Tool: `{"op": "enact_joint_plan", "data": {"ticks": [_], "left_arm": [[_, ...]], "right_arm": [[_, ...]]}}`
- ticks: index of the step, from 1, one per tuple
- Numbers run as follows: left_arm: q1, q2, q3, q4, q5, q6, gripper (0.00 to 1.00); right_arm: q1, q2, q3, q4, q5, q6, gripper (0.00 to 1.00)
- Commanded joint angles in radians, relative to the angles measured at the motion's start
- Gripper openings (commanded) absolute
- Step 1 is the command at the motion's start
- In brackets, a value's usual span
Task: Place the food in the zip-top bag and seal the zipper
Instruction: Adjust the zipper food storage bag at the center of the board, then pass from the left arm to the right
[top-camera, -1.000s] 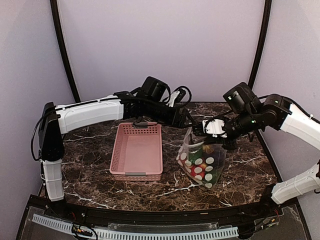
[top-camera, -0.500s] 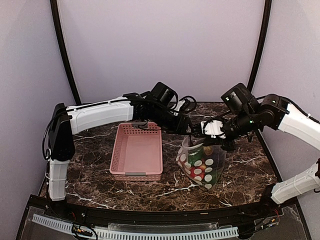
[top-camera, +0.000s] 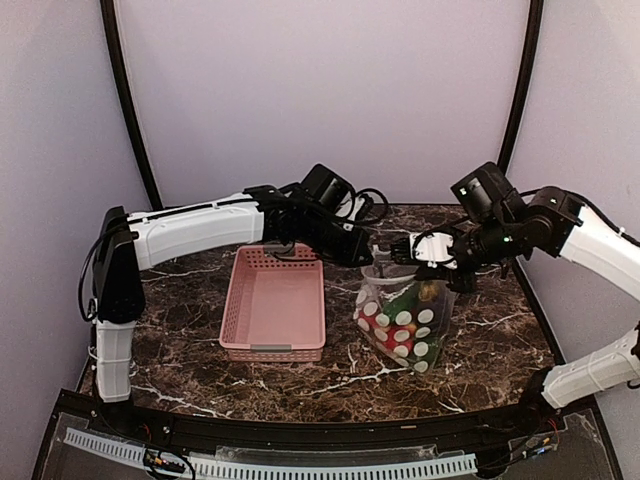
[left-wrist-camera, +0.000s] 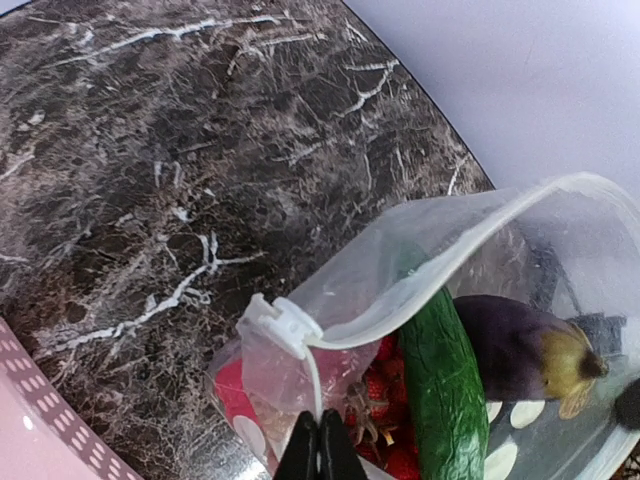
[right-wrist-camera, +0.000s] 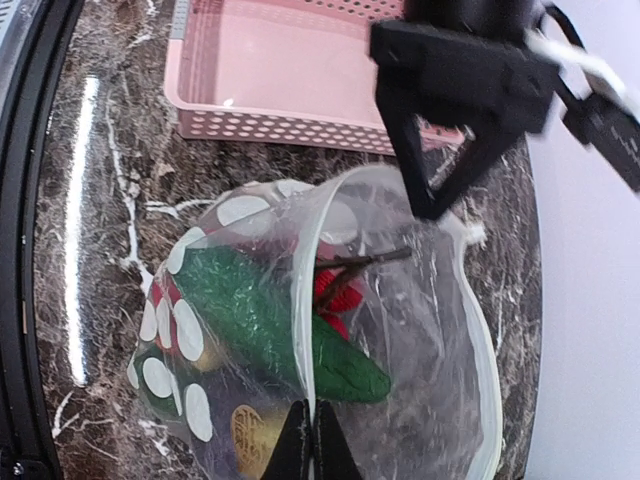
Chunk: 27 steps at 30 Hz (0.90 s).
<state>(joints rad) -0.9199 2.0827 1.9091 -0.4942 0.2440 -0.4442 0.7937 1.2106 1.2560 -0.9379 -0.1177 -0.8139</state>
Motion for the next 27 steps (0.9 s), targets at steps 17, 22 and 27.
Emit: {"op": "enact_joint_plan", "data": {"ticks": [17,22,27], "left_arm": [[0.015,-0.242,-0.511,0.704,-0.185,-0.409,0.01],[0.009,-0.222,-0.492,0.728,-0.216,-0.434,0.01],[0.003,-0.214,-0.487,0.728,-0.215,-0.446,0.01]], "right_arm": [[-0.198,-0.018,-0.044,0.09,-0.138,0.008,0.32],[-0.131,0.121,0.05,0.051,-0.233,0.108,0.45],[-0.066,0.223,0.09,0.082,-0.148,0.167,0.52]]}}
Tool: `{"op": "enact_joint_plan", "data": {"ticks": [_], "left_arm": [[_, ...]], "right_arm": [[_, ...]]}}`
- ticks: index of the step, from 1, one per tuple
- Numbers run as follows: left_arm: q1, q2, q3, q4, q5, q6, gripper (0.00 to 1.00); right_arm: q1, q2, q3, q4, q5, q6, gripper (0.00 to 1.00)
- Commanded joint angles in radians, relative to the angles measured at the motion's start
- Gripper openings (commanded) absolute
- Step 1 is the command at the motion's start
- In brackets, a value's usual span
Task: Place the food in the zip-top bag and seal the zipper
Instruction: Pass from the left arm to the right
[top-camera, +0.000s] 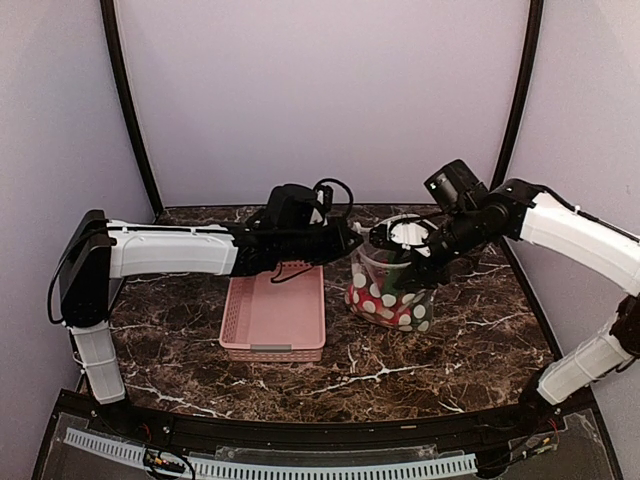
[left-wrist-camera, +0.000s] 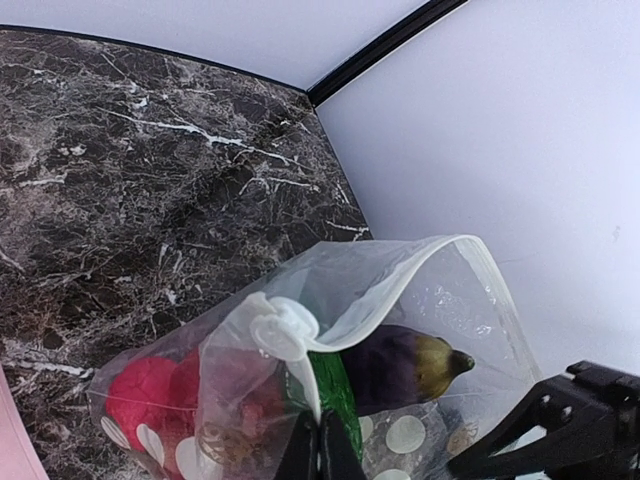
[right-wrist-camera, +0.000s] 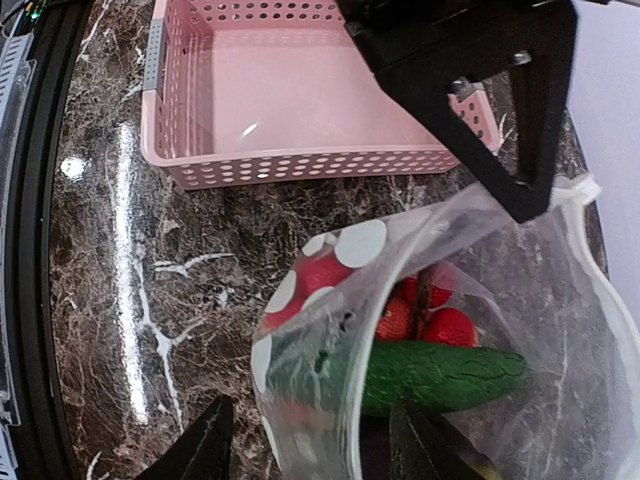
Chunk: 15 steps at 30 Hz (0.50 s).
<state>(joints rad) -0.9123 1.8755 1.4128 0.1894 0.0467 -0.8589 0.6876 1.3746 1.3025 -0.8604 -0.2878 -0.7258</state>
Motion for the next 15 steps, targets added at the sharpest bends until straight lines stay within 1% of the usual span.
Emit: {"op": "enact_joint_plan", "data": {"ticks": [1,4,6,8,9,10,12,14,15], "left_arm": [[-0.006,-0.007,0.009,0.045,-0.016,-0.034,0.01],[-0.01,-0.009,0.007,0.052,-0.013,-0.037,0.01],[-0.013,-0.012,0.004,0.056,-0.012,-0.04,0.01],[-0.016,-0.019,-0.001,0.063,-0.015,-0.041,0.01],[-0.017,-0.024,-0.003,0.065,-0.018,-0.042,0.01],[-0.017,-0.026,-0.009,0.072,-0.019,-0.043,0.01],[-0.016,-0.034,-0.019,0.081,-0.021,-0.05,0.01],[-0.018,-0.044,-0.031,0.093,-0.017,-0.052,0.04],[-0.017,-0.054,-0.035,0.107,-0.01,-0.049,0.12]], "right_arm": [[0.046,0.083,0.057,0.002,0.039,0.09,0.52],[0.052,0.14,0.105,-0.012,0.062,0.117,0.52],[0.051,0.163,0.129,-0.02,0.059,0.136,0.51],[0.052,0.169,0.143,-0.021,0.04,0.154,0.48],[0.052,0.17,0.15,-0.017,0.029,0.169,0.45],[0.052,0.169,0.155,-0.012,0.015,0.179,0.36],[0.052,0.173,0.158,-0.003,-0.002,0.192,0.25],[0.052,0.187,0.159,0.0,0.007,0.201,0.11],[0.052,0.194,0.158,-0.002,0.017,0.204,0.05]]}}
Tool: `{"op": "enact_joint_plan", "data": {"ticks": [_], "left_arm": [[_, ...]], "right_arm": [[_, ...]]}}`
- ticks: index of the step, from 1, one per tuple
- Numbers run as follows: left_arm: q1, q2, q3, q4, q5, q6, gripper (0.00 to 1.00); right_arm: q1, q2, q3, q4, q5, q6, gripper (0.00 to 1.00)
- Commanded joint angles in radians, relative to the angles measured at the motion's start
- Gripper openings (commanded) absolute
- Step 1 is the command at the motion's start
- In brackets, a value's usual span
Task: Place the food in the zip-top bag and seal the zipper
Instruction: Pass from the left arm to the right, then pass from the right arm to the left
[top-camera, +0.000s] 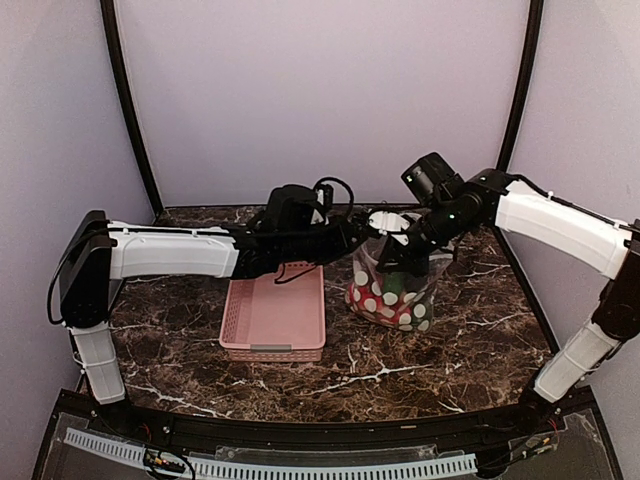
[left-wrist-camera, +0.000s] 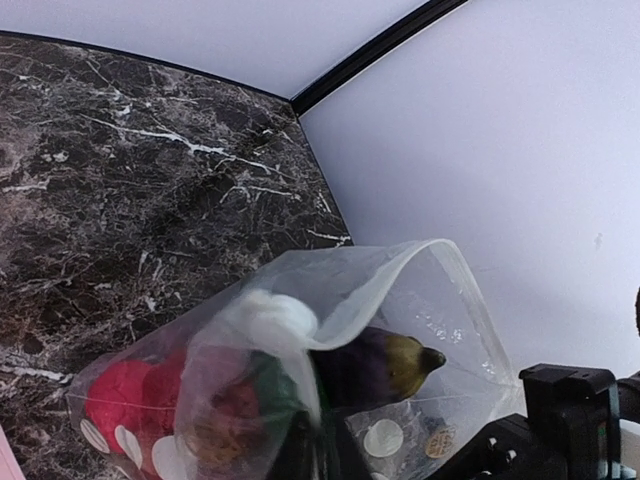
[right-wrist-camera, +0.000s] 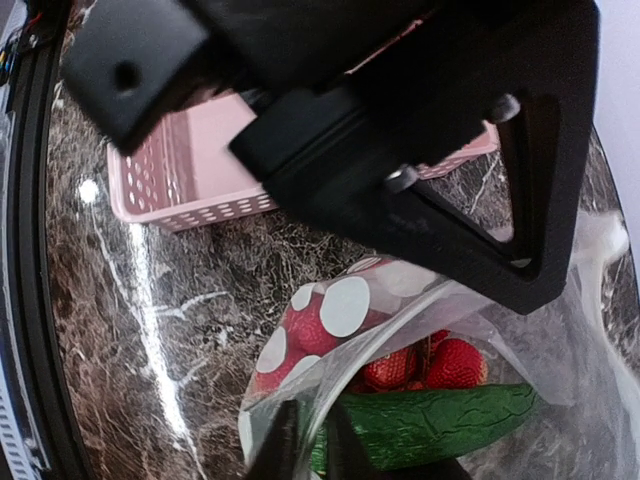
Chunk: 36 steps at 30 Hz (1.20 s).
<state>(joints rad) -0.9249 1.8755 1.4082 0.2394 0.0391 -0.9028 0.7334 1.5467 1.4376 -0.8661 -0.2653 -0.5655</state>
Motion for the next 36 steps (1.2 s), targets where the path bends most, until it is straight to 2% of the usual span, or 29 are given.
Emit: {"op": "enact_joint_plan", "data": {"ticks": [1,2,3,4,6,8,11,15,18,20,24,33,36], "left_arm": [[-0.005,-0.06,-0.045,0.067,0.005,0.016,0.19],[-0.004,-0.077,-0.052,0.083,0.018,0.035,0.34],[-0.003,-0.1,-0.067,0.087,0.03,0.086,0.4],[-0.003,-0.113,-0.075,0.087,0.037,0.124,0.52],[-0.002,-0.167,-0.109,0.078,0.05,0.255,0.67],[0.001,-0.232,-0.17,0.084,0.051,0.384,0.77],[0.021,-0.334,-0.316,0.155,0.123,0.558,0.84],[0.072,-0.355,-0.389,0.186,0.286,0.676,0.84],[0.101,-0.306,-0.382,0.244,0.444,0.68,0.81],[0.102,-0.237,-0.36,0.296,0.556,0.636,0.8],[0.102,-0.125,-0.304,0.394,0.675,0.523,0.8],[0.1,0.038,-0.155,0.347,0.758,0.346,0.79],[0.1,0.092,-0.136,0.412,0.83,0.267,0.74]], "right_arm": [[0.005,0.027,0.024,0.0,0.001,0.043,0.0],[0.005,0.026,0.024,-0.006,0.004,0.042,0.0],[0.004,0.019,0.022,-0.013,0.005,0.035,0.0],[0.004,0.004,0.018,-0.015,0.004,0.025,0.0],[0.001,-0.047,-0.011,-0.02,-0.025,-0.014,0.0],[0.001,-0.12,-0.055,-0.021,-0.077,-0.063,0.0],[0.001,-0.225,-0.12,-0.018,-0.131,-0.132,0.0],[0.003,-0.333,-0.199,-0.018,-0.159,-0.208,0.0],[0.003,-0.347,-0.221,-0.028,-0.151,-0.209,0.0],[0.003,-0.344,-0.225,-0.037,-0.15,-0.208,0.0],[0.003,-0.33,-0.233,-0.049,-0.155,-0.203,0.0],[0.006,-0.304,-0.202,-0.107,-0.196,-0.199,0.0],[0.009,-0.293,-0.179,-0.119,-0.204,-0.197,0.0]]}}
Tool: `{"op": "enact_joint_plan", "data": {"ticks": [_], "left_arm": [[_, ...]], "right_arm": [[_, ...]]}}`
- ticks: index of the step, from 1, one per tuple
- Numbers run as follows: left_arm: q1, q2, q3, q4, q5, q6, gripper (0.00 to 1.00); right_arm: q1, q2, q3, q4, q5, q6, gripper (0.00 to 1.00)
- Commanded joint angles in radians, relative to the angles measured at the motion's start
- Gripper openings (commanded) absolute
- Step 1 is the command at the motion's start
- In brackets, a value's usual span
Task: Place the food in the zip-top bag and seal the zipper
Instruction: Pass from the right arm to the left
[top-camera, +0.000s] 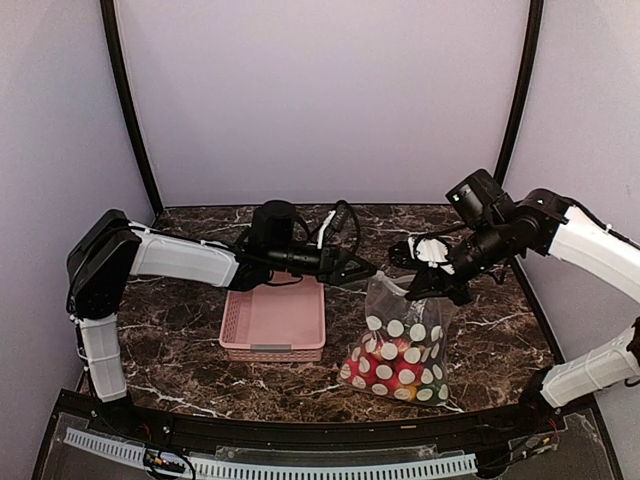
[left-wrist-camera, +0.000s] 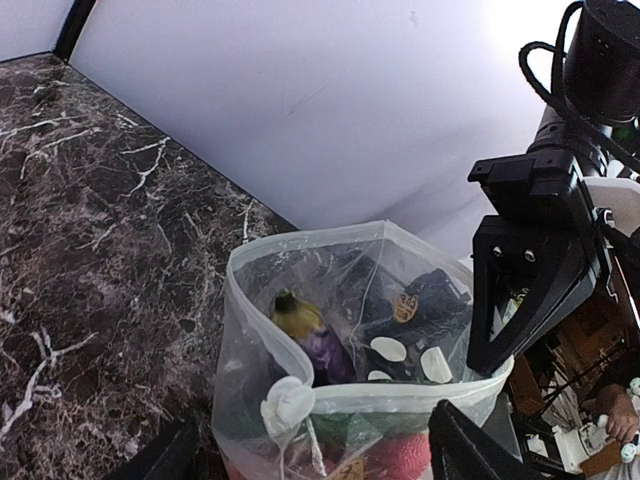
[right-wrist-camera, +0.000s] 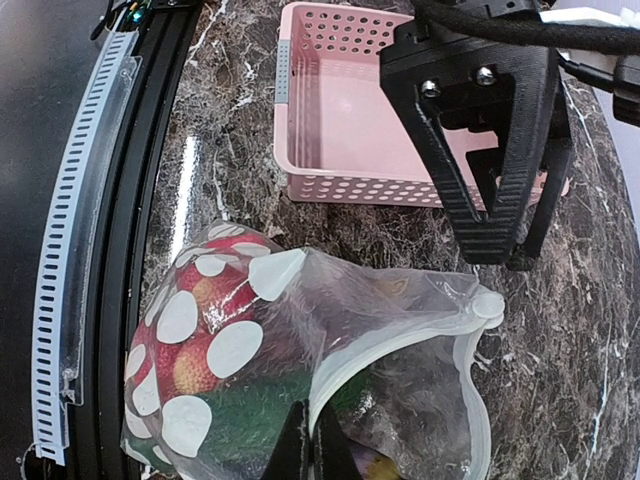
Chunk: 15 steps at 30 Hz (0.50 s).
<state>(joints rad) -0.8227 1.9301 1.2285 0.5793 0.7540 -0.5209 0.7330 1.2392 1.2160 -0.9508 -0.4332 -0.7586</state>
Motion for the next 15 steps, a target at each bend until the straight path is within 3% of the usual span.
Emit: {"op": "enact_joint_plan", "data": {"ticks": [1,4,11,15], "left_arm": [[-0.003,0.046,0.053,0.085,0.124,-0.121,0.73],[-0.002,0.063,0.05,0.105,0.15,-0.11,0.69],[-0.003,0.109,0.059,0.064,0.166,-0.038,0.71],[-0.003,0.141,0.048,0.181,0.212,-0.102,0.58]], "right_arm": [[0.01,0.02,0.048,-0.039,-0.038,-0.004,0.0],[0.012,0.028,0.057,-0.044,-0.041,-0.001,0.0],[0.017,0.047,0.077,-0.055,-0.045,0.002,0.01],[0.02,0.06,0.09,-0.061,-0.044,0.005,0.02]]}}
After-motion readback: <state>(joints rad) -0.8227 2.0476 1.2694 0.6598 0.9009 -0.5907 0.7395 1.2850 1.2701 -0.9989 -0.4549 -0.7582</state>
